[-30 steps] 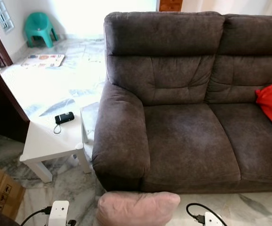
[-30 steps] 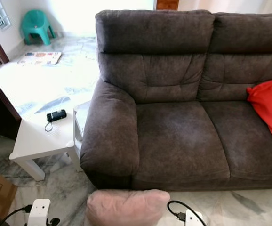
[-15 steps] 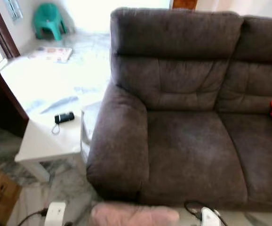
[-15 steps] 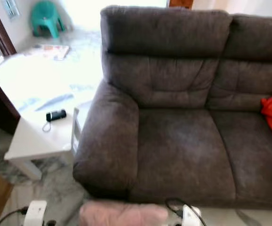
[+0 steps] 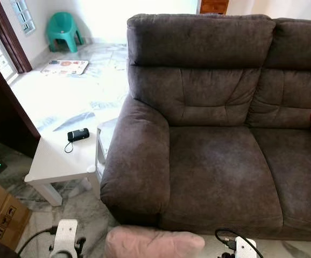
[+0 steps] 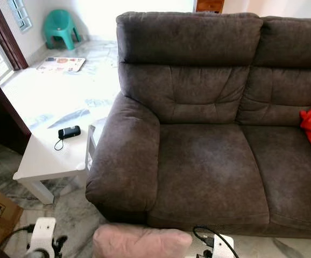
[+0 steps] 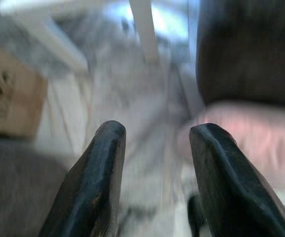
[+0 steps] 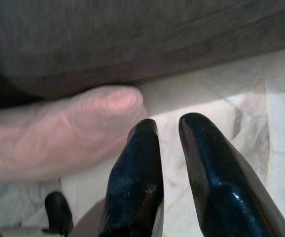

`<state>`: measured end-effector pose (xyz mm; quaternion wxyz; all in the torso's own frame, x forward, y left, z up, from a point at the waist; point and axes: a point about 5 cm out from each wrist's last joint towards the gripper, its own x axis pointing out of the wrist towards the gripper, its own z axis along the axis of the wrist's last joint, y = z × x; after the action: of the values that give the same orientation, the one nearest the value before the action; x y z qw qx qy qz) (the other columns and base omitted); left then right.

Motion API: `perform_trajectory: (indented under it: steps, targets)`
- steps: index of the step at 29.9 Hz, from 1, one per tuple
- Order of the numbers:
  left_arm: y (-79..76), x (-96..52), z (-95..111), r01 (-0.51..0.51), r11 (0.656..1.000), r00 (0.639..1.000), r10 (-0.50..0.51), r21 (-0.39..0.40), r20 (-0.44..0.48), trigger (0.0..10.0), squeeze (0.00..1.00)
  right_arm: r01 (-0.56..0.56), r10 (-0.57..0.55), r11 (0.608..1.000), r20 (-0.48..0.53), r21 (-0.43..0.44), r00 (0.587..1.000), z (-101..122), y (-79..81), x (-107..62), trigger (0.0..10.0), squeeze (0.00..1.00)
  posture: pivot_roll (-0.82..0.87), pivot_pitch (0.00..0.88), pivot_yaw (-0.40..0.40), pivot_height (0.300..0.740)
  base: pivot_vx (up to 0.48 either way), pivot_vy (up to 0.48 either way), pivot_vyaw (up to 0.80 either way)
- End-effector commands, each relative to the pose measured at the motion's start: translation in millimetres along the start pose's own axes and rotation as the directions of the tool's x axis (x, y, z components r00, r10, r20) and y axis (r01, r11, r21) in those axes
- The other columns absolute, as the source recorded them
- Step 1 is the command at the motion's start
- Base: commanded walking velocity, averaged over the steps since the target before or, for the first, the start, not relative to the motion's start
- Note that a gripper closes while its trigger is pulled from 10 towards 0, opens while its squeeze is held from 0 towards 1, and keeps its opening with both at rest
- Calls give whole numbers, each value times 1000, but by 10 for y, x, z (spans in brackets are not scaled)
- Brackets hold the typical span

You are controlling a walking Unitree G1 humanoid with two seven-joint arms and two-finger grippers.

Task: Move the pillow to the sofa from floor

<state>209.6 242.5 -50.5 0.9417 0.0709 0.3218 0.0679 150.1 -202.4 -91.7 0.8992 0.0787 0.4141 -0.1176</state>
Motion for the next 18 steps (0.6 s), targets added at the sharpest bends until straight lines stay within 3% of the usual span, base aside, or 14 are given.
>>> perform_trajectory:
  steps: [1,2,3,4,6,8,11,14,18]
  targets:
    - [100,29,163,-37,999,996,38,-9,85,10000,0,6,-6,1000,26,21,1000,16,5,-4,10000,0,0,0,6,740,0,0,0]
    - [147,63,476,-56,998,968,57,-12,246,10000,0,-20,16,1000,172,20,985,258,4,19,10000,0,6,0,5,740,0,0,0]
    - [156,64,578,-60,998,952,61,-12,299,10000,0,-36,28,999,270,21,962,428,0,19,10000,0,8,0,4,740,0,0,0]
    - [163,45,780,-76,997,913,66,9,403,10000,0,-56,46,998,427,11,903,713,8,-12,10000,0,12,0,3,740,0,0,0]
    - [176,-31,1016,-108,993,846,74,35,528,10000,0,-63,54,998,519,0,853,894,24,-46,10000,0,8,0,3,740,0,0,0]
    - [178,-102,1153,-134,991,799,100,14,593,10000,0,-59,51,998,600,-7,798,1093,-3,-88,10000,0,11,0,0,740,0,0,0]
    - [125,-127,1219,-132,991,775,97,10,624,10000,0,-51,51,999,641,-19,765,1204,-1,-117,10000,0,13,0,-5,740,0,0,0]
    - [-12,-206,1455,-124,992,706,86,3,703,10000,0,-63,80,997,721,-50,688,1427,71,-209,10000,0,13,0,-13,740,0,0,0]
    - [-141,-288,1615,-104,994,665,81,-16,742,10000,0,-98,147,989,754,-110,640,1514,192,-304,10000,0,15,0,-20,740,0,0,0]
